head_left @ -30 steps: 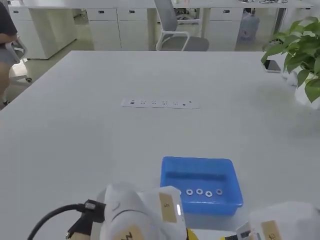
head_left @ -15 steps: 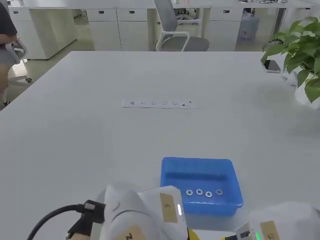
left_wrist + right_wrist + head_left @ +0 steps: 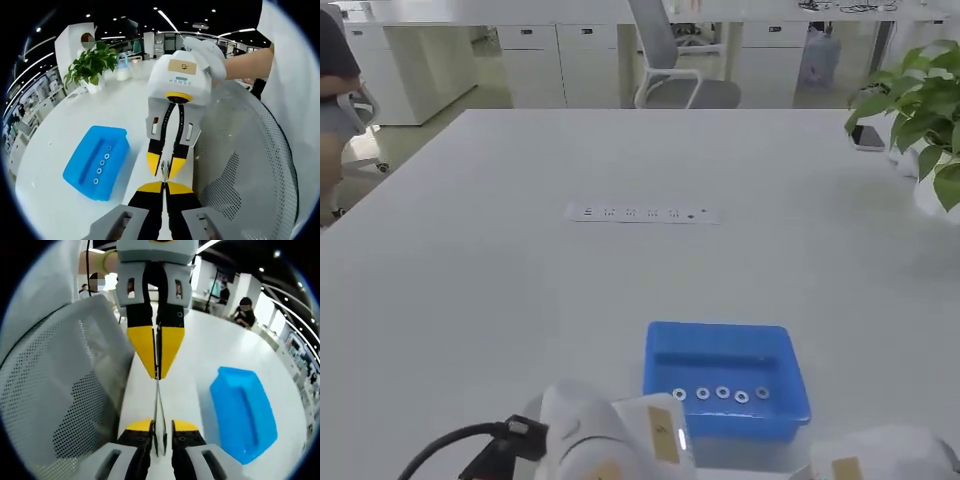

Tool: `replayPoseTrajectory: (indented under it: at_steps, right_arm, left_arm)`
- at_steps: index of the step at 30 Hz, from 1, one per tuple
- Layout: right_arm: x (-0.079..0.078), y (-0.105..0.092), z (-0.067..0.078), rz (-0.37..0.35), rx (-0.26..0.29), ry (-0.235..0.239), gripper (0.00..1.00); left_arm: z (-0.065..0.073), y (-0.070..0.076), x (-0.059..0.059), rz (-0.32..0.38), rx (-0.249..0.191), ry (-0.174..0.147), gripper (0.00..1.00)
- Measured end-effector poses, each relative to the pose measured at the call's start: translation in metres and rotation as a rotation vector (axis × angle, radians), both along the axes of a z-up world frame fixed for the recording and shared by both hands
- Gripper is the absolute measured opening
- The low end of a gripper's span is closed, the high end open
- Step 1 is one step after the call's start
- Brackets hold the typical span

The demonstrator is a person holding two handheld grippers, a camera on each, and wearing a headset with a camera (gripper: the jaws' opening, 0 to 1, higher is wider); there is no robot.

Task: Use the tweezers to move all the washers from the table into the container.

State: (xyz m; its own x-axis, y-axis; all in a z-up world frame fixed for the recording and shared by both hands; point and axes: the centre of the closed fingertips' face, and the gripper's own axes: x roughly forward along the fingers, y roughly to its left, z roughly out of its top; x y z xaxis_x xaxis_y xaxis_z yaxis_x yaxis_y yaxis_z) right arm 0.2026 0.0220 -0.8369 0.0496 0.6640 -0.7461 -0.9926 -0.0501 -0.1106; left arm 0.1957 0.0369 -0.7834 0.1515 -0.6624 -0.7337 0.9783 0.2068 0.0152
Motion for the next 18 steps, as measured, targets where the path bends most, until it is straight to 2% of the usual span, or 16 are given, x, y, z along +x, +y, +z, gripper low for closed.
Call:
replayPoseTrajectory:
  at_steps: [2,4,5,6,7,8,11,16,17,18]
  right_arm:
    - [0.002,0.0,0.001,-0.018,0.013,-0.002,0.17]
    - [0.003,0.0,0.007,-0.071,0.06,0.025,0.21]
    - [0.008,0.0,0.013,-0.12,0.091,0.029,0.24]
    - [0.009,0.0,0.015,-0.134,0.104,0.029,0.27]
    - [0.011,0.0,0.023,-0.158,0.147,0.032,0.3]
    - [0.01,0.0,0.026,-0.174,0.164,0.041,0.33]
    - [0.013,-0.008,0.036,-0.213,0.196,0.024,0.38]
    - [0.022,-0.031,0.056,-0.364,0.286,0.022,0.44]
    - [0.023,-0.035,0.06,-0.392,0.3,0.028,0.45]
    - [0.025,-0.043,0.064,-0.445,0.314,0.036,0.47]
  left_arm:
    - [-0.003,0.003,0.001,-0.003,0.022,0.002,0.0]
    - [-0.008,0.007,0.001,-0.006,0.046,0.014,0.0]
    - [-0.011,0.01,0.001,-0.005,0.065,0.023,0.0]
    - [-0.012,0.011,0.002,-0.002,0.068,0.023,0.0]
    - [-0.014,0.012,0.003,0.005,0.073,0.031,0.0]
    - [-0.015,0.013,0.003,0.016,0.074,0.047,0.0]
    - [-0.022,0.017,0.004,0.021,0.102,0.07,0.0]
    - [-0.04,0.026,0.007,0.017,0.215,0.067,0.0]
    - [-0.043,0.029,0.008,0.009,0.24,0.063,0.0]
    - [-0.048,0.033,0.009,-0.02,0.285,0.044,0.0]
